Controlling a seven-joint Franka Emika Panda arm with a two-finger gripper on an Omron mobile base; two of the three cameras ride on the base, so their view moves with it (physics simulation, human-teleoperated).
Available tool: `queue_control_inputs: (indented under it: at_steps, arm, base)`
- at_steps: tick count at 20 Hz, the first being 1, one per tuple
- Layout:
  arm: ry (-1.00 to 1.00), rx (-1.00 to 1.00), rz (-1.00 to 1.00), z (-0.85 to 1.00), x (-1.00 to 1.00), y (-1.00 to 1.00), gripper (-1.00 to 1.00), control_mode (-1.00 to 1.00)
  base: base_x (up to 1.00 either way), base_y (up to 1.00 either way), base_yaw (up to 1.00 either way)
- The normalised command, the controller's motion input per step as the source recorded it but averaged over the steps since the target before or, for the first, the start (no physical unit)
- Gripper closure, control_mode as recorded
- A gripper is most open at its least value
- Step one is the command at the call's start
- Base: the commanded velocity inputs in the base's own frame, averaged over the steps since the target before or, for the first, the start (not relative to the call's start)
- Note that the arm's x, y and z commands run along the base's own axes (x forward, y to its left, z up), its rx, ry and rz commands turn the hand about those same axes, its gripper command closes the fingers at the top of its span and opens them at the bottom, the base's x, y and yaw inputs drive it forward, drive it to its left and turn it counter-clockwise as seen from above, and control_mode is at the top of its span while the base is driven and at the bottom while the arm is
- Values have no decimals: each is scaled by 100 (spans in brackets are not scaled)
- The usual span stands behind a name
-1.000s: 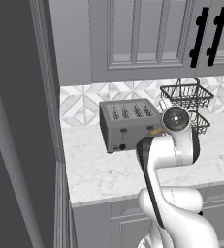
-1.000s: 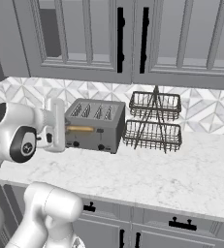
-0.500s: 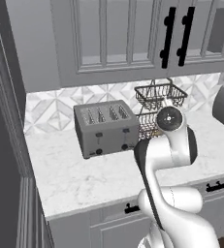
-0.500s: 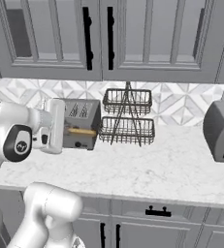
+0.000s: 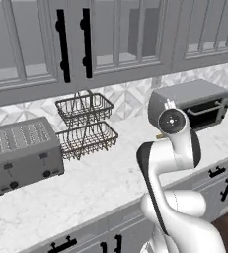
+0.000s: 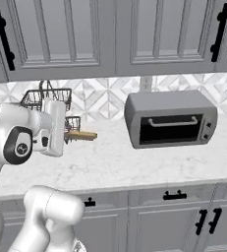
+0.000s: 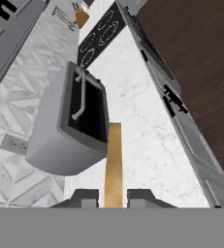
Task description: Start the toaster. Once the lever pops up, take the bread to the plate on the dining counter.
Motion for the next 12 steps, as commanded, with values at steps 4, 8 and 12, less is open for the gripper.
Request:
queue_control_inputs:
  at_steps: [4,8,12]
  arm:
    - [0,0,0,0,0,0,100,100]
    - [0,0,0,0,0,0,100,100]
    - [0,0,0,0,0,0,100,100]
  base:
    - [0,-90,-43]
    - [0,-86,-41]
    - [0,-87,-40]
